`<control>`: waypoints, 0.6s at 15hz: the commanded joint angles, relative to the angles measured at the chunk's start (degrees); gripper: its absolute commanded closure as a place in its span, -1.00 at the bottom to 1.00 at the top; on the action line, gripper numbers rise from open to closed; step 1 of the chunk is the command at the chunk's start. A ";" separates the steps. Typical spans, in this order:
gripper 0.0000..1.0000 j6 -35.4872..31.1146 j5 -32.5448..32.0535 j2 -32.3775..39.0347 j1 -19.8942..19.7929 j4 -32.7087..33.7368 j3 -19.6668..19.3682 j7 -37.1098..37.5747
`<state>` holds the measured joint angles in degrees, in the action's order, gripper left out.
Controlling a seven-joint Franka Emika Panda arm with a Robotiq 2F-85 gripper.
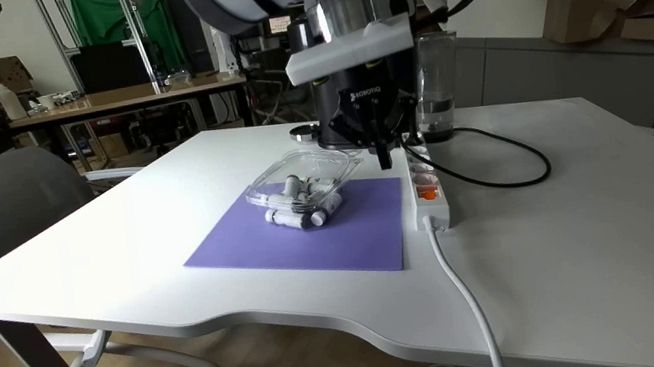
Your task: Turn off the switch of the extension cord
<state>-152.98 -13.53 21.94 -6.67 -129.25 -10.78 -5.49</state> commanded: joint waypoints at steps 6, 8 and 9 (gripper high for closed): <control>-0.31 15.23 -0.47 -12.61 -0.61 -0.55 0.19 -2.04; -0.58 21.41 -0.47 -15.25 -0.91 -0.25 0.29 -3.39; -0.74 23.15 -0.69 -16.61 -1.21 -0.52 0.29 -4.86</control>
<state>-135.58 -13.58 9.70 -6.84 -129.10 -10.79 -8.02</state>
